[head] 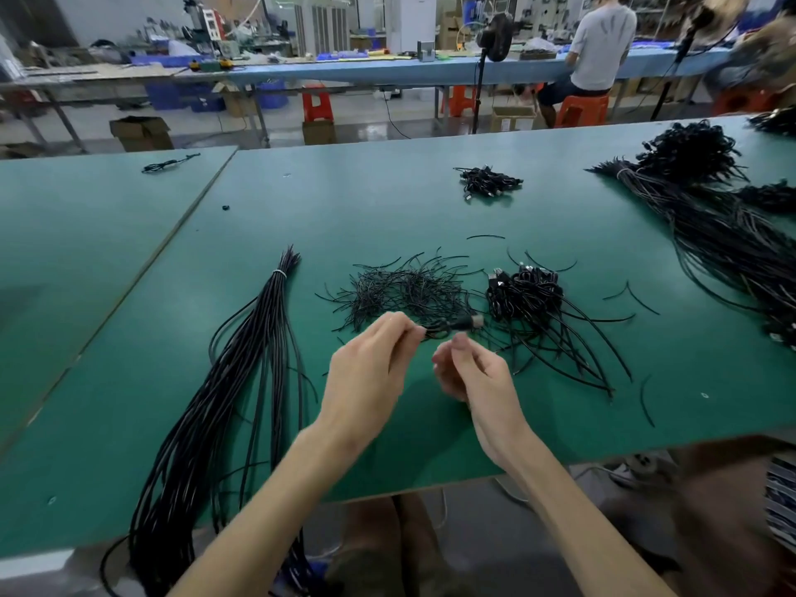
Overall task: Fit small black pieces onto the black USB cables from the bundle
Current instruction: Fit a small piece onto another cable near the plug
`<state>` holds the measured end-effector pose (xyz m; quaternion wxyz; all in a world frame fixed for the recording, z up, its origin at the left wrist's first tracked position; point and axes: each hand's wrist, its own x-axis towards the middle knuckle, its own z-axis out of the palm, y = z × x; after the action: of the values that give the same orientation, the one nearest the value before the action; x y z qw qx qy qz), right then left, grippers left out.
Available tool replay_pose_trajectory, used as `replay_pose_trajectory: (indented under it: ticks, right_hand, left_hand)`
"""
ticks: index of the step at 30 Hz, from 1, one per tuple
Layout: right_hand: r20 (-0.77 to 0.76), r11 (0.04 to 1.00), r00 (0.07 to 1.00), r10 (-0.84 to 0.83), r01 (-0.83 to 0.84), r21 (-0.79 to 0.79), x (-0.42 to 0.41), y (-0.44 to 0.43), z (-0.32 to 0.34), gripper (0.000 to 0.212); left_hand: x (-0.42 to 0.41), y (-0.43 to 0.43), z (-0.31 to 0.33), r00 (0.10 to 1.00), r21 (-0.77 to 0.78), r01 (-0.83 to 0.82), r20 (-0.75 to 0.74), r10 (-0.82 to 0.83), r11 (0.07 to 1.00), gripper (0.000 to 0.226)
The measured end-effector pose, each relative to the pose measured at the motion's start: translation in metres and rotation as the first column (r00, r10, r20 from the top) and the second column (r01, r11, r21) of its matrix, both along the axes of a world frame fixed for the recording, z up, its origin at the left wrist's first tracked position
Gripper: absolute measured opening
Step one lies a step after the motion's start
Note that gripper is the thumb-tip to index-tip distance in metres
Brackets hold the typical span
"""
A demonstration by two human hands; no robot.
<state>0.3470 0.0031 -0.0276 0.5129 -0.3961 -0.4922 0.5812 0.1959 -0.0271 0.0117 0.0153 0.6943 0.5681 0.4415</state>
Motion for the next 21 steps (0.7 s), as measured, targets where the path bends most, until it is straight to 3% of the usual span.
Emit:
replay_pose_trajectory:
  ticks: [2, 3, 6, 11, 16, 21]
  right_hand:
    - [-0.043, 0.997, 0.998, 0.048, -0.051, -0.058, -0.001, -0.002, 0.005, 0.055]
    - [-0.056, 0.994, 0.995, 0.082, -0.085, -0.067, 0.000, -0.002, 0.007, 0.064]
    - [-0.052, 0.983, 0.983, 0.175, -0.177, -0.048, 0.003, -0.001, 0.008, 0.075]
    - [0.027, 0.959, 0.959, 0.283, -0.283, 0.009, 0.007, 0.001, 0.007, 0.056]
    - [0.035, 0.946, 0.946, 0.323, -0.324, 0.023, 0.008, 0.002, 0.009, 0.036]
    - [0.076, 0.959, 0.956, 0.282, -0.284, 0.020, 0.006, 0.000, 0.004, 0.010]
  left_hand:
    - [-0.011, 0.003, 0.005, 0.944, 0.193, 0.068, -0.329, 0.000, 0.979, 0.021]
    - [-0.014, 0.004, 0.006, 0.902, 0.220, 0.122, -0.432, -0.016, 0.968, 0.021]
    - [-0.019, 0.006, 0.005, 0.832, 0.196, 0.186, -0.552, -0.048, 0.963, 0.025]
    - [-0.025, 0.004, -0.003, 0.860, 0.174, 0.160, -0.507, -0.051, 0.972, 0.015]
    - [-0.021, 0.000, -0.007, 0.877, 0.147, 0.120, -0.480, -0.036, 0.982, 0.019]
    - [-0.014, -0.002, -0.014, 0.987, -0.068, 0.137, -0.071, -0.142, 0.988, 0.026]
